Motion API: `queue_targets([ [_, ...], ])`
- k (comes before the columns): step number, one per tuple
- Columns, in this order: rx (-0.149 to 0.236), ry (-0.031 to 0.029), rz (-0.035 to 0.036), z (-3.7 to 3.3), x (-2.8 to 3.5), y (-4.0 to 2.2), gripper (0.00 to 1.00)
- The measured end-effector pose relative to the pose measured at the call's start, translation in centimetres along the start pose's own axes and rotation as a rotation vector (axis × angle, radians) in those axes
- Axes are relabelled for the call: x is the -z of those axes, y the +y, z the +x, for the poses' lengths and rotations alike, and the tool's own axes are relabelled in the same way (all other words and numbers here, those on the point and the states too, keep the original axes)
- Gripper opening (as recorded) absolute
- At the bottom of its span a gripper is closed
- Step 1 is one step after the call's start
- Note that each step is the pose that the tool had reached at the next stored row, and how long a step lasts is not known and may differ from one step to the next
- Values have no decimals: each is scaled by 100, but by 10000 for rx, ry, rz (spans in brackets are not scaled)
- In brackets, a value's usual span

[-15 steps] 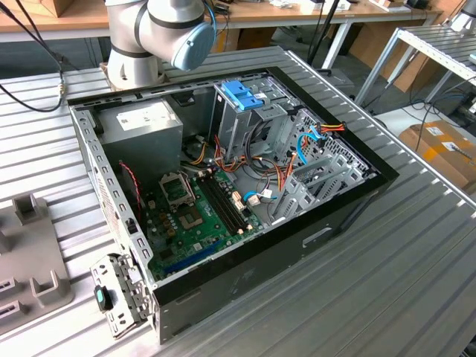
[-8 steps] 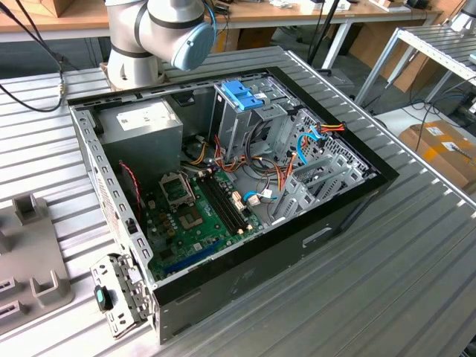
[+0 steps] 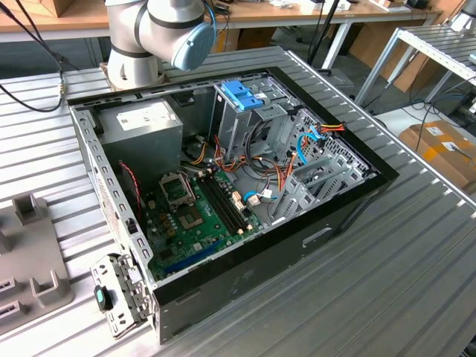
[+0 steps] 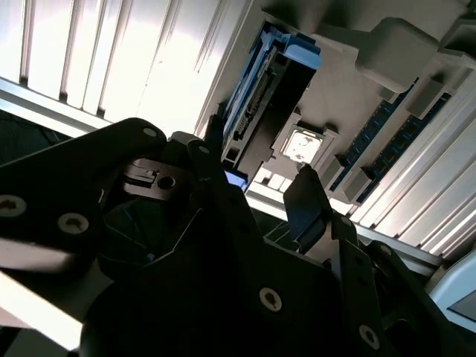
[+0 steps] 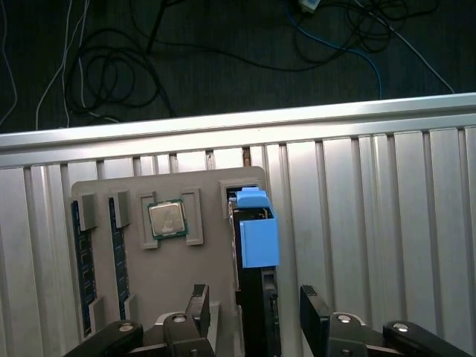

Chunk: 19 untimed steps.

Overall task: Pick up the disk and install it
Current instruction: 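Pick up the disk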

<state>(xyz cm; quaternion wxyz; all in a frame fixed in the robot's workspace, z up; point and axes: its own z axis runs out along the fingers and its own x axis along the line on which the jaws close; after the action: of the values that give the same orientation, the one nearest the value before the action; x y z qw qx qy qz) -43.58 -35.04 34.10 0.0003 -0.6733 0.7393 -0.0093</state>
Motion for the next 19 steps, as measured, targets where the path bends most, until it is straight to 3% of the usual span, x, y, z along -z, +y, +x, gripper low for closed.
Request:
queue_targets([
  [6,58,-17,-2,0,-57,3,60],
  [12,504,-26,7,0,-92,12,60],
  [19,732,-28,21,-3,-185,15,60],
])
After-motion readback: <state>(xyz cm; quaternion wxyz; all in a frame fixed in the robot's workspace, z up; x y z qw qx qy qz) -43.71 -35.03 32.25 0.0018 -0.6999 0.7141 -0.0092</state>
